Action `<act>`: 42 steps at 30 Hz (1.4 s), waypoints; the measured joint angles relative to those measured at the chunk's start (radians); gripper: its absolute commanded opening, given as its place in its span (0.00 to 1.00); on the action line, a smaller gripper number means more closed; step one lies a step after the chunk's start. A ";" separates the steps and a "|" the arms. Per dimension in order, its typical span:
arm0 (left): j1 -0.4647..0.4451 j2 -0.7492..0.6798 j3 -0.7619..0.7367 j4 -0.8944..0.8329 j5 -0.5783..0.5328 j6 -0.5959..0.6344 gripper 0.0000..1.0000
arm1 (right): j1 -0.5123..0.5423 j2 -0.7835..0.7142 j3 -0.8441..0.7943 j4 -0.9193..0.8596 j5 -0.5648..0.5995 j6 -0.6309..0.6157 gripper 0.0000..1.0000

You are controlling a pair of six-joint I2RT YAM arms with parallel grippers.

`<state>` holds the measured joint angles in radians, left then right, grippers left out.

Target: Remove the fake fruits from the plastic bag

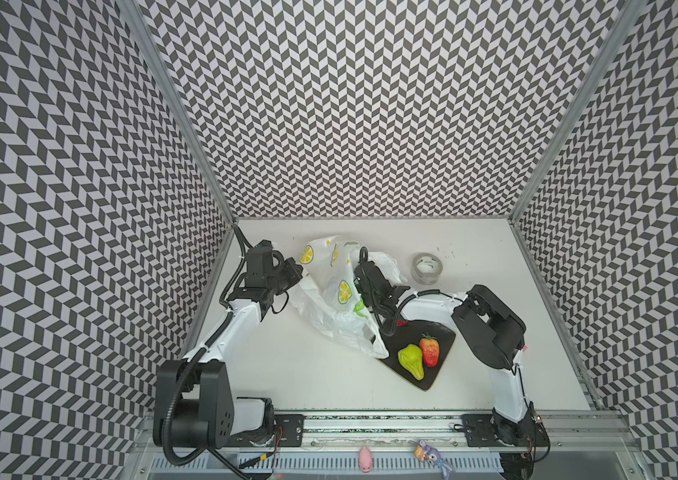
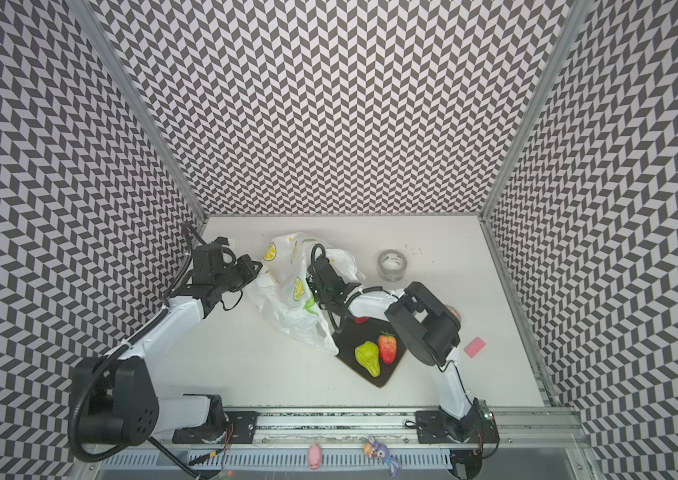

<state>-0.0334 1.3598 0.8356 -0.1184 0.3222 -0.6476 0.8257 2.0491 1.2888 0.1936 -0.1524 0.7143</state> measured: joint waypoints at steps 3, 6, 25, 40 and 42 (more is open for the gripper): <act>0.024 0.040 -0.011 -0.013 -0.017 0.010 0.50 | 0.000 0.000 -0.001 0.000 0.003 0.000 0.91; 0.035 0.014 -0.019 -0.033 -0.054 0.018 0.72 | 0.000 0.000 -0.001 0.000 0.003 -0.001 0.91; -0.546 -0.566 0.039 -0.405 -0.471 0.018 0.84 | 0.000 0.001 0.011 -0.006 -0.036 -0.015 0.89; -0.996 -0.303 0.145 -0.715 -0.638 -0.164 0.95 | -0.004 0.007 0.011 -0.005 -0.046 -0.007 0.89; -0.996 -0.263 0.145 -0.733 -0.669 -0.167 0.95 | -0.004 0.007 0.008 -0.001 -0.046 -0.006 0.89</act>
<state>-1.0290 1.0966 0.9806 -0.8513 -0.3470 -0.8146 0.8215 2.0563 1.2964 0.1925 -0.1986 0.7082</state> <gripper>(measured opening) 0.949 0.887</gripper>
